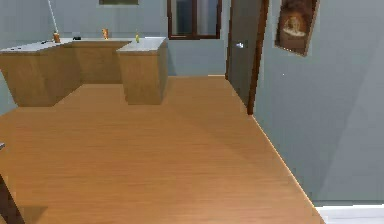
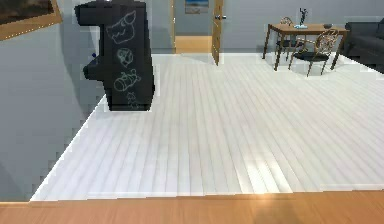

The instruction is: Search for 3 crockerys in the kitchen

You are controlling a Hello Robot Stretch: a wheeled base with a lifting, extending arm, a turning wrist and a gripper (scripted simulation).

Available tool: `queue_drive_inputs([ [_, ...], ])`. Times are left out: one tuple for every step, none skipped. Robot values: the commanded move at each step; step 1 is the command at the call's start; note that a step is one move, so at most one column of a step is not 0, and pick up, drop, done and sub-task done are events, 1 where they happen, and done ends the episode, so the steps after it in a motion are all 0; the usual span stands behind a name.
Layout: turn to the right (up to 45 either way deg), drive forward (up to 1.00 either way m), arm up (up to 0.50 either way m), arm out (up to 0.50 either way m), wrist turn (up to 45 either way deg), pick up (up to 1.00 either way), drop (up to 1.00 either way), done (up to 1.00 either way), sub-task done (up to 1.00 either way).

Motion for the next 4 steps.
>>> queue_drive_inputs([
  [0.0,0.45,0.00,0.00,0.0,0.00,0.00,0.00,0.00],
  [-36.0,0.00,0.00,0.00,0.0,0.00,0.00,0.00,0.00],
  [0.0,0.60,0.00,0.00,0.0,0.00,0.00,0.00,0.00],
  [-45.0,0.00,0.00,0.00,0.0,0.00,0.00,0.00,0.00],
])
